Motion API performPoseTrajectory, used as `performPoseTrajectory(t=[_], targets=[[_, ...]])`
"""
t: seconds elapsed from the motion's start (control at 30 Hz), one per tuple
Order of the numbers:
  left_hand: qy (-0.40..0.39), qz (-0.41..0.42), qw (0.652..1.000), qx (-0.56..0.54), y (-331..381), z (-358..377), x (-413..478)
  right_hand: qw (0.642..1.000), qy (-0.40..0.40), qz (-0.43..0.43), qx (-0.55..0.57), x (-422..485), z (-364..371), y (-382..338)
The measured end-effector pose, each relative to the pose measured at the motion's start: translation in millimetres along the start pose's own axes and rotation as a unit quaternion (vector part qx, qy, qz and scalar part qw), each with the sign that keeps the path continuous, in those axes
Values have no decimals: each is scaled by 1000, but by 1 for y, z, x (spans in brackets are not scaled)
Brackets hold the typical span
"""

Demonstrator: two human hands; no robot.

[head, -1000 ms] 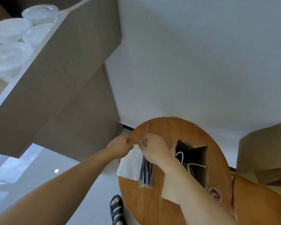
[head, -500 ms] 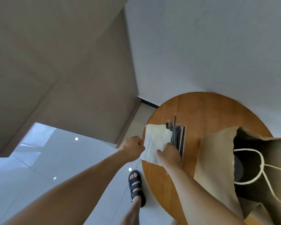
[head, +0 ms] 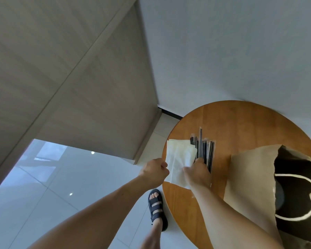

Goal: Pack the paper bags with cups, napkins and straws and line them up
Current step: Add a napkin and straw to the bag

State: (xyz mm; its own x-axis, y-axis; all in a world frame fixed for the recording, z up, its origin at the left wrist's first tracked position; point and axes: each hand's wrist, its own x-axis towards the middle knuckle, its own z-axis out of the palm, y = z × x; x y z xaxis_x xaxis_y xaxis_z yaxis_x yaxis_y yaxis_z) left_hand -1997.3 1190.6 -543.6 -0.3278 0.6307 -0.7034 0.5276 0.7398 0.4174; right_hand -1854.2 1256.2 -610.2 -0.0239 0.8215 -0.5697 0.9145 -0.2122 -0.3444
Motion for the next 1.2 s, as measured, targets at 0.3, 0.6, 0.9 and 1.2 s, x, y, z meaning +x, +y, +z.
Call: performPoseTrajectory(t=[0.3,0.6,0.9,1.2], targets=[[27,-15,999,-41,8,5,0,984,-16,-42,172,-5,-10,17],[-58,-60,931,-355,22,1,2,906,-137,-131,379,-32,-30,27],[9,-53,952,-300,29,14,0,985,104,-22,133,-2,-25,46],[19,-37,953,-299,31,16,2,995,86,-1,42,16,-14,57]])
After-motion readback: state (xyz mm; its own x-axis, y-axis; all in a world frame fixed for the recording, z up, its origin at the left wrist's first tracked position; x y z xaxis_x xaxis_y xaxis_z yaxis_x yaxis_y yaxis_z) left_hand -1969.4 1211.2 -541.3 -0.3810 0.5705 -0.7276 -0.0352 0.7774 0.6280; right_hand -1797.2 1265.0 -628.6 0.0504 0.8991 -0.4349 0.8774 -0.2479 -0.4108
